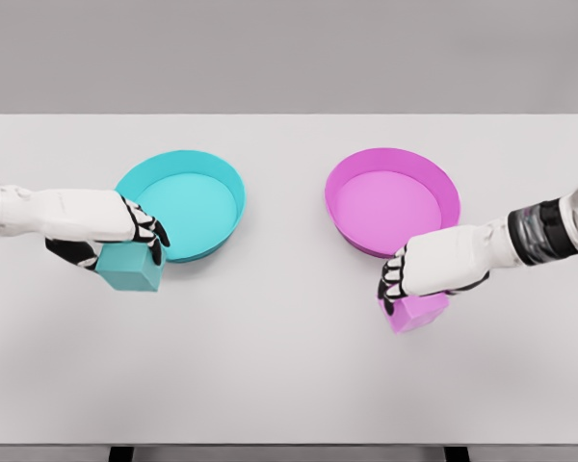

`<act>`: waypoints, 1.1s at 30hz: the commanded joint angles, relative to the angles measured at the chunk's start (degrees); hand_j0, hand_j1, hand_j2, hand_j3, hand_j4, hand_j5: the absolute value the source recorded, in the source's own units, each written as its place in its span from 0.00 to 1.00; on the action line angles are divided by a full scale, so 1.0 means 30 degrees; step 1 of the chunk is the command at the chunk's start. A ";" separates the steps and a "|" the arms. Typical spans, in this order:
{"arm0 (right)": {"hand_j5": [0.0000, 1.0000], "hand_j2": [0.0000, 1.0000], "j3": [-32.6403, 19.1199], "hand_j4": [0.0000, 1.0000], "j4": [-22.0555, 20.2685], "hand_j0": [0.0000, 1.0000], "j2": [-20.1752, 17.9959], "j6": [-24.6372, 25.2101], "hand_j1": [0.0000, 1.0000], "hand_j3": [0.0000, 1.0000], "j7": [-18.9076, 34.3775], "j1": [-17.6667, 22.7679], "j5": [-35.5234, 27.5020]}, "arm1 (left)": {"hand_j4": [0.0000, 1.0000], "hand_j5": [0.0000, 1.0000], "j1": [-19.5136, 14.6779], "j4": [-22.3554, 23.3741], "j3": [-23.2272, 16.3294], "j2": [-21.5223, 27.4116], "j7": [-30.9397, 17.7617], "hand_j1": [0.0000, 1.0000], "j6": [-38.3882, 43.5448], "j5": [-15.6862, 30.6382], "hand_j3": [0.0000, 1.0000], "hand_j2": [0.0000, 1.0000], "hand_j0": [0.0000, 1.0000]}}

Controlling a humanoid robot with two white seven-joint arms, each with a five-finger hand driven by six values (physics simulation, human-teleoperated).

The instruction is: Place the blocks in the corresponding plates according to their colors

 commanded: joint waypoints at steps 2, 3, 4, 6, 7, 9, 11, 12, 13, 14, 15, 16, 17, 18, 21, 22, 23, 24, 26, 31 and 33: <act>0.56 0.56 -0.0360 0.56 0.0038 0.56 -0.0014 0.0038 0.56 0.56 -0.0009 -0.0029 -0.0905 | 0.61 0.61 0.0029 0.0793 0.0483 -0.0568 0.0005 0.61 0.0043 0.0068 0.61 0.61 0.61; 0.56 0.56 -0.0622 0.56 0.0126 0.56 -0.0014 0.0038 0.56 0.56 -0.0009 0.0000 -0.0993 | 0.61 0.61 0.0029 0.1115 0.0512 -0.0802 0.0005 0.61 0.0043 0.0068 0.61 0.61 0.61; 0.56 0.56 -0.0945 0.56 0.0331 0.56 -0.0014 0.0038 0.56 0.56 -0.0009 0.0000 -0.1023 | 0.61 0.61 0.0029 0.1438 0.0541 -0.0978 0.0005 0.61 0.0043 0.0068 0.61 0.61 0.61; 0.56 0.56 -0.1180 0.56 0.0507 0.56 -0.0014 0.0038 0.56 0.56 -0.0009 0.0000 -0.1286 | 0.61 0.61 0.0000 0.1556 0.0571 -0.1037 0.0005 0.61 0.0043 0.0068 0.61 0.61 0.61; 0.56 0.56 -0.1180 0.56 0.0565 0.56 0.0015 0.0038 0.56 0.56 -0.0009 -0.0058 -0.1316 | 0.61 0.61 0.0029 0.1585 0.0775 -0.1066 0.0005 0.61 0.0043 0.0068 0.61 0.61 0.61; 0.56 0.56 -0.1297 0.56 0.0741 0.56 0.0015 0.0038 0.56 0.56 -0.0009 -0.0176 -0.2019 | 0.61 0.61 0.0029 0.1936 0.0981 -0.1388 0.0005 0.61 0.0043 0.0068 0.61 0.61 0.61; 0.56 0.56 -0.1971 0.56 0.0741 0.56 0.0015 0.0038 0.56 0.56 -0.0009 -0.0059 -0.2457 | 0.61 0.61 0.0029 0.2142 0.1127 -0.1622 0.0005 0.61 0.0043 0.0068 0.61 0.61 0.61; 0.56 0.56 -0.1971 0.56 0.0741 0.56 0.0015 0.0038 0.56 0.56 -0.0009 -0.0059 -0.2780 | 0.61 0.61 0.0029 0.2259 0.1274 -0.1769 0.0005 0.61 0.0043 0.0068 0.61 0.61 0.61; 0.56 0.56 -0.2001 0.56 0.0741 0.56 0.0015 0.0038 0.56 0.56 -0.0009 -0.0059 -0.2985 | 0.61 0.61 0.0029 0.2551 0.1274 -0.1945 0.0005 0.61 0.0043 0.0068 0.61 0.61 0.61; 0.56 0.56 -0.2030 0.56 0.0799 0.56 0.0044 0.0038 0.56 0.56 -0.0009 -0.0088 -0.3365 | 0.61 0.61 0.0000 0.3019 0.1303 -0.2178 0.0005 0.61 0.0043 0.0068 0.61 0.61 0.61; 0.56 0.56 -0.2059 0.56 0.1004 0.56 0.0103 0.0038 0.56 0.56 -0.0009 -0.0146 -0.3542 | 0.61 0.61 -0.0029 0.3371 0.1303 -0.2414 0.0005 0.61 0.0043 0.0038 0.61 0.61 0.61; 0.56 0.56 -0.2615 0.56 0.1502 0.56 0.0161 0.0038 0.56 0.56 -0.0009 -0.0088 -0.3660 | 0.61 0.61 -0.0029 0.3781 0.1391 -0.2618 0.0005 0.61 0.0043 0.0009 0.61 0.61 0.61; 0.56 0.56 -0.3084 0.56 0.2059 0.56 0.0220 0.0038 0.56 0.56 -0.0009 -0.0029 -0.3689 | 0.61 0.61 -0.0029 0.4191 0.1567 -0.2882 0.0005 0.61 0.0043 -0.0049 0.61 0.61 0.61; 0.56 0.56 -0.3261 0.56 0.2556 0.56 0.0220 0.0038 0.56 0.56 -0.0009 0.0029 -0.3864 | 0.61 0.61 -0.0029 0.4426 0.1567 -0.3117 0.0005 0.61 0.0043 -0.0079 0.61 0.61 0.61; 0.56 0.56 -0.3319 0.56 0.4051 0.56 0.0834 0.0038 0.56 0.56 -0.0009 -0.0176 -0.4216 | 0.61 0.61 -0.0030 0.5129 0.1684 -0.3615 0.0005 0.61 0.0043 -0.0108 0.61 0.61 0.61; 0.56 0.56 -0.3377 0.56 0.4286 0.56 0.1244 0.0038 0.56 0.56 -0.0009 -0.0205 -0.4216 | 0.61 0.61 -0.0059 0.5218 0.1714 -0.3732 0.0005 0.61 0.0043 -0.0108 0.61 0.61 0.61; 0.56 0.56 -0.3728 0.56 0.4725 0.56 0.1450 0.0038 0.56 0.56 -0.0009 -0.0205 -0.4245 | 0.61 0.61 -0.0088 0.5306 0.1743 -0.3820 0.0005 0.61 0.0043 -0.0108 0.61 0.61 0.61; 0.56 0.56 -0.4285 0.56 0.5427 0.56 0.1713 0.0038 0.56 0.56 -0.0009 -0.0147 -0.4362 | 0.61 0.61 -0.0146 0.5451 0.1772 -0.4054 0.0005 0.61 0.0043 -0.0108 0.61 0.61 0.61; 0.56 0.56 -0.4491 0.56 0.7185 0.56 0.2885 0.0038 0.56 0.56 -0.0009 -0.0380 -0.4860 | 0.61 0.61 -0.0234 0.6447 0.1772 -0.4816 0.0005 0.61 0.0043 -0.0137 0.61 0.61 0.61; 0.63 0.63 -0.4491 0.63 0.8652 0.63 0.3560 0.0038 0.63 0.63 -0.0009 -0.0557 -0.4803 | 0.61 0.61 -0.0469 0.8205 0.1772 -0.6017 0.0005 0.61 0.0043 -0.0196 0.61 0.61 0.61; 1.00 1.00 -0.4491 1.00 0.8652 1.00 0.3531 0.0038 1.00 1.00 -0.0009 -0.0527 -0.4773 | 0.61 0.61 -0.0586 0.8529 0.1772 -0.6281 0.0005 0.61 0.0043 -0.0196 0.61 0.61 0.61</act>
